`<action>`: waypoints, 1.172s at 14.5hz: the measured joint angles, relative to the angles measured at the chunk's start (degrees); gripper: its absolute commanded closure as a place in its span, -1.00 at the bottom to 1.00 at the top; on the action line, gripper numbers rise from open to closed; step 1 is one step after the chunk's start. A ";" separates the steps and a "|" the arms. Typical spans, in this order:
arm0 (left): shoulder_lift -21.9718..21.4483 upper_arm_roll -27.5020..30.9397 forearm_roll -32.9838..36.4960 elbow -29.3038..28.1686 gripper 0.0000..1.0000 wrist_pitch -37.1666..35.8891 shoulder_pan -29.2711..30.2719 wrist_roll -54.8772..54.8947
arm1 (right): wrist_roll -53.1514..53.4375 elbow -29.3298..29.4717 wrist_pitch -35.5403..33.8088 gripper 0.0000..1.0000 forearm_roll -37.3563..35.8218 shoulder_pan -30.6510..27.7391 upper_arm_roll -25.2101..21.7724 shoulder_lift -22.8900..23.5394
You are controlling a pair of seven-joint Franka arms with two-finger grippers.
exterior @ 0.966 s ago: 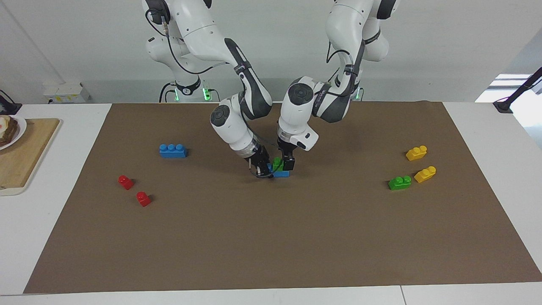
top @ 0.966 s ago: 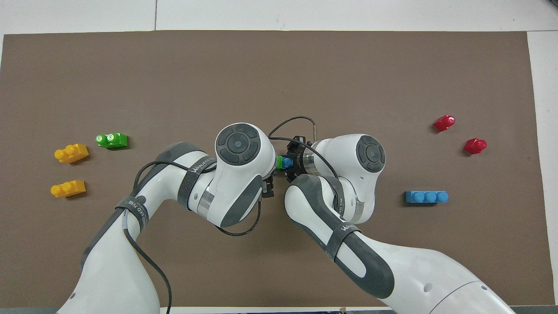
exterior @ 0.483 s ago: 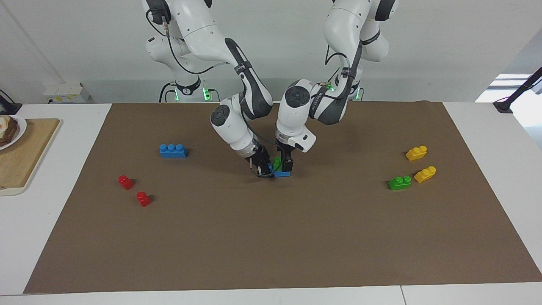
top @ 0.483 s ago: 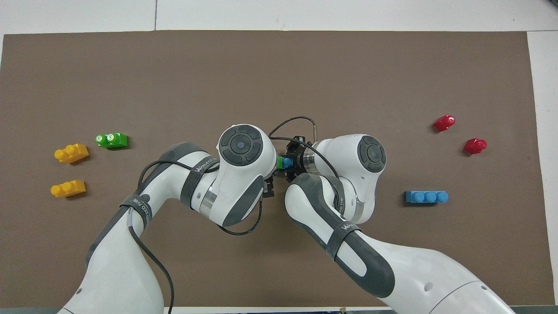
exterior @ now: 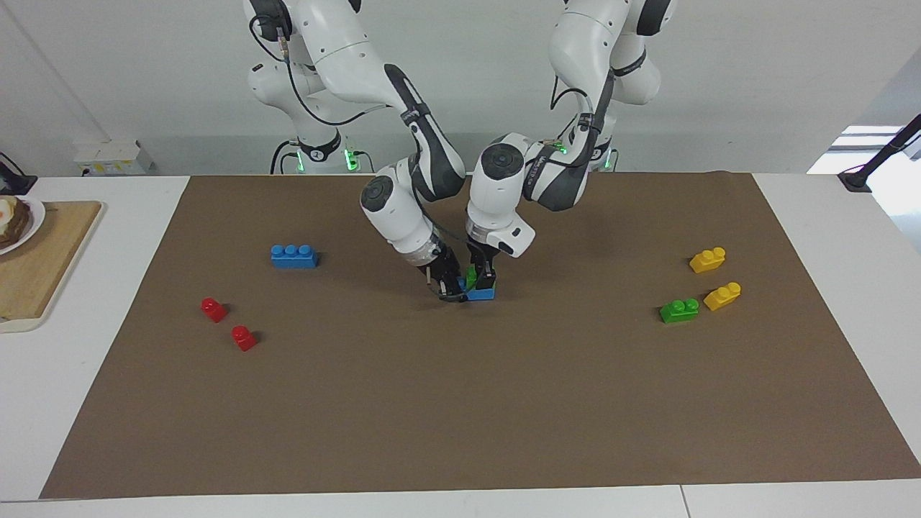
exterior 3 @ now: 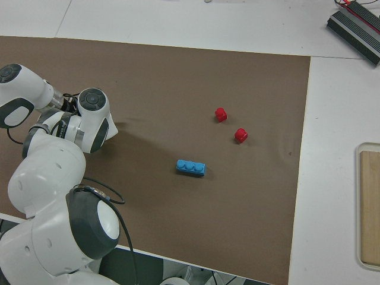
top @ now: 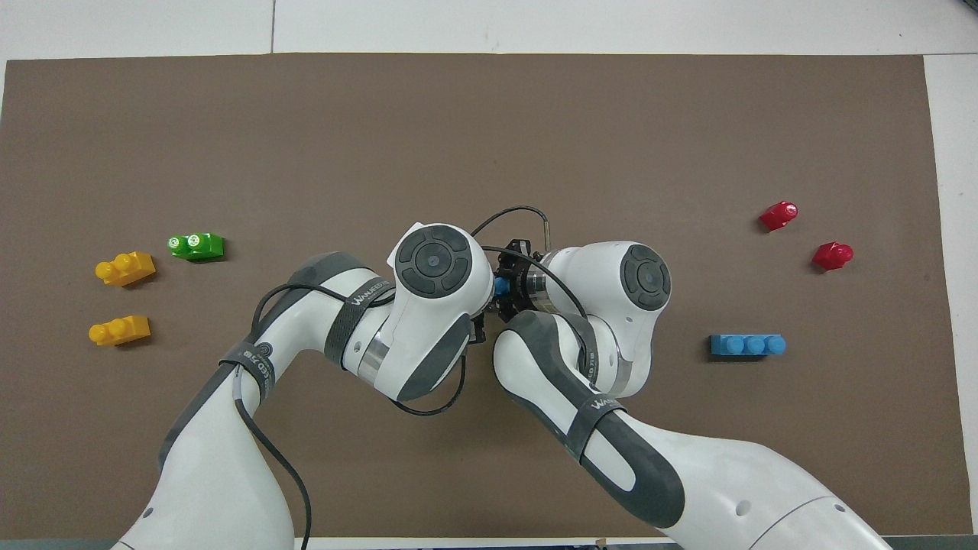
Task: Remove green block with left arm and hold with right
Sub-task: 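Close the left gripper on the green brick while the right gripper grips the blue brick, then pull the green brick away with the left gripper while the right gripper holds blue, then carry the green brick to the yellow bricks while the right gripper carries blue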
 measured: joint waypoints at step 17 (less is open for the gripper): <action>-22.16 0.58 -3.58 -6.47 1.00 -25.64 22.61 56.52 | -1.44 7.20 -11.03 1.00 0.08 -7.00 -0.85 -2.61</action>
